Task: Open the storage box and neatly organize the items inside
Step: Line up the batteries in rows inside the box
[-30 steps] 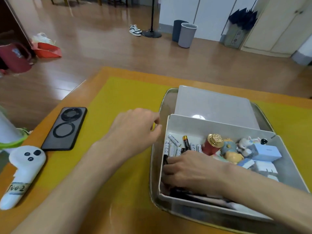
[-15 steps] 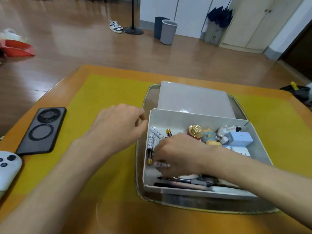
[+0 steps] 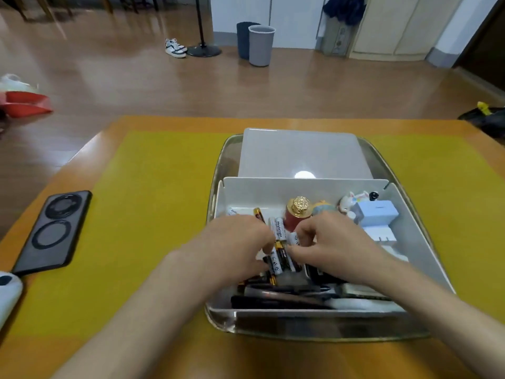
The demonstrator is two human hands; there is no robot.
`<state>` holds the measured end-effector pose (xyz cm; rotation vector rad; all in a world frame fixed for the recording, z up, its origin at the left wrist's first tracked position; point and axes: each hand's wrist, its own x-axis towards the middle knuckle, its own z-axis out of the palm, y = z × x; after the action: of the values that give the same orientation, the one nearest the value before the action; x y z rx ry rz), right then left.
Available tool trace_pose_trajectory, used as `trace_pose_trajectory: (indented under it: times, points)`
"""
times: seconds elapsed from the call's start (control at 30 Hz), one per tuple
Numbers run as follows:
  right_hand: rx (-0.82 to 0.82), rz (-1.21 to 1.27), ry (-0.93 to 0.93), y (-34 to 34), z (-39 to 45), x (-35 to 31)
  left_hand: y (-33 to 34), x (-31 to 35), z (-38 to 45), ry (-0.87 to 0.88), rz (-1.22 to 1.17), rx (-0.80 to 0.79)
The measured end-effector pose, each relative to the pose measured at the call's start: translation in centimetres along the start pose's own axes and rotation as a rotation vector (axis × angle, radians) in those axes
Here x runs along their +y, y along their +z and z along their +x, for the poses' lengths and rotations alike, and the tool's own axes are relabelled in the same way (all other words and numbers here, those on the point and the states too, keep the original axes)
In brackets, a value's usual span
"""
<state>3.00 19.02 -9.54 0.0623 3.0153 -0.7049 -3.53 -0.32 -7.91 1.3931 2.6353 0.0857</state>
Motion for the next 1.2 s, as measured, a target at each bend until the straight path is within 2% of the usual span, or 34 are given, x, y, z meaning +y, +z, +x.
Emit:
trace_pose_trajectory:
  times: [0.2, 0.47, 0.7, 0.8, 0.97, 1.2]
  points:
    - [0.021, -0.160, -0.031, 0.8, -0.3, -0.4, 1.8, 0.0, 0.6, -0.111, 0.149, -0.252]
    - [0.063, -0.146, -0.091, -0.1, -1.1, -0.2, 1.5, 0.1, 0.0, -0.097, 0.116, -0.249]
    - [0.007, -0.271, -0.133, 0.3, -0.8, -1.0, 1.4, 0.9, 0.2, -0.118, 0.082, -0.354]
    - [0.003, -0.347, -0.161, 0.6, -0.5, -1.2, 1.7, 0.9, 0.2, -0.126, 0.085, -0.358]
    - [0.000, -0.338, -0.268, 0.3, -0.6, -1.8, 2.1, 0.5, 0.1, -0.148, 0.035, -0.280]
    - [-0.186, -0.559, -0.289, 0.9, -1.5, -1.9, 1.4, -0.6, 0.1, -0.085, -0.059, -0.148]
